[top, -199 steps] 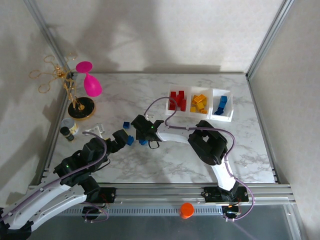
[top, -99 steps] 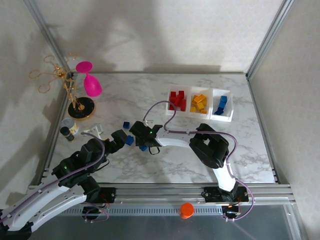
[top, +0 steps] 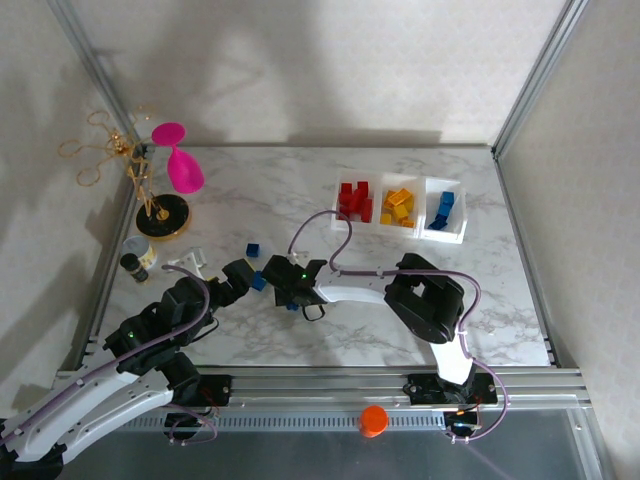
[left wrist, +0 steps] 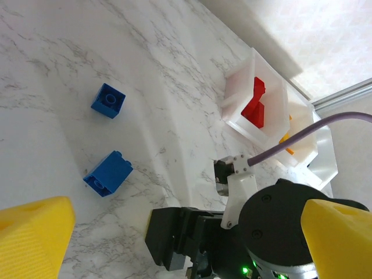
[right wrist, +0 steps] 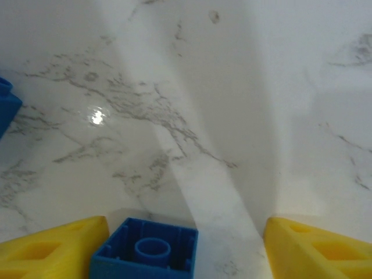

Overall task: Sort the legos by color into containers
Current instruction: Move the lego to the center of the table, then pick up the lego from the center of the table, then place the lego in the container.

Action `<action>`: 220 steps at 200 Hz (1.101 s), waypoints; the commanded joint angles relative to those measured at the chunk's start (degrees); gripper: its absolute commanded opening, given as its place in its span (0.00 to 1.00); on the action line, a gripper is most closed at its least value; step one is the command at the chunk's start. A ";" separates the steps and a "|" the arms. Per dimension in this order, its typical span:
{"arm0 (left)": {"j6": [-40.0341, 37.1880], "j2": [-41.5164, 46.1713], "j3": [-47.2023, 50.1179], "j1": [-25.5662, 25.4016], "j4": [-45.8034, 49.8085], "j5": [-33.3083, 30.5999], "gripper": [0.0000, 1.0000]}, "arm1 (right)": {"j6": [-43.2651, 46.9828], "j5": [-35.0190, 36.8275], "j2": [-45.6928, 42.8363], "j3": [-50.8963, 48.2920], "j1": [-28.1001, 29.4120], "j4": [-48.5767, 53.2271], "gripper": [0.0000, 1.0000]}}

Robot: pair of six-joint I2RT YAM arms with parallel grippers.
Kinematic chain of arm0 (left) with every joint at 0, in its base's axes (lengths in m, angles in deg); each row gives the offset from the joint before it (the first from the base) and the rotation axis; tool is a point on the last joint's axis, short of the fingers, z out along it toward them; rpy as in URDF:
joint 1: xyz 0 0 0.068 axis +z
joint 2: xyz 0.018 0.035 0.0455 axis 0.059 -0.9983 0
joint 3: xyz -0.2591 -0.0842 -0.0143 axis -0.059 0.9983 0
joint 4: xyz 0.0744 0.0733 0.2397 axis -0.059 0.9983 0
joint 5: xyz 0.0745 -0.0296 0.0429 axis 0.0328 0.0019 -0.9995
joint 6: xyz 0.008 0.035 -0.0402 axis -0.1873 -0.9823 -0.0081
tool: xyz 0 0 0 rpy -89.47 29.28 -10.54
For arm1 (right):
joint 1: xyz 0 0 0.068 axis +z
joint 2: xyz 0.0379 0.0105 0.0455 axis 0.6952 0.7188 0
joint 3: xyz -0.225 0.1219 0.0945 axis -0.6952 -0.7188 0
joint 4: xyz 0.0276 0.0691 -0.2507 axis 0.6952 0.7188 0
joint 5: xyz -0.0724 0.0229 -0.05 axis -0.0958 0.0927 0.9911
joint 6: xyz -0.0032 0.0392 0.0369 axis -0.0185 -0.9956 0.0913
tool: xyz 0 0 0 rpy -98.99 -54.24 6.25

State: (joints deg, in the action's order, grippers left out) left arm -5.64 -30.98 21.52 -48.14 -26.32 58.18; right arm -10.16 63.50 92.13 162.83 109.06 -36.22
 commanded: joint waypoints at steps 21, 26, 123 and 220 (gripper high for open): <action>1.26 -0.41 0.67 0.38 0.38 -0.68 1.00 | -0.87 -0.60 -0.62 -2.13 1.04 2.56 0.49; 1.17 -0.57 0.52 0.38 0.37 -0.57 1.00 | -0.65 -0.60 -0.43 -1.94 1.02 2.22 0.46; -1.82 -5.02 -0.53 0.37 -4.97 4.62 1.00 | 1.77 3.64 -11.34 -6.57 -4.06 0.79 0.26; -5.03 -17.34 -2.47 0.37 -17.39 8.88 1.00 | 12.97 7.37 -24.74 -10.70 -35.99 -2.89 0.28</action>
State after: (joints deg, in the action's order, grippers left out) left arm -9.20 -46.06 21.17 -48.14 -38.39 65.51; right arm -2.03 69.31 67.95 151.60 80.30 -37.91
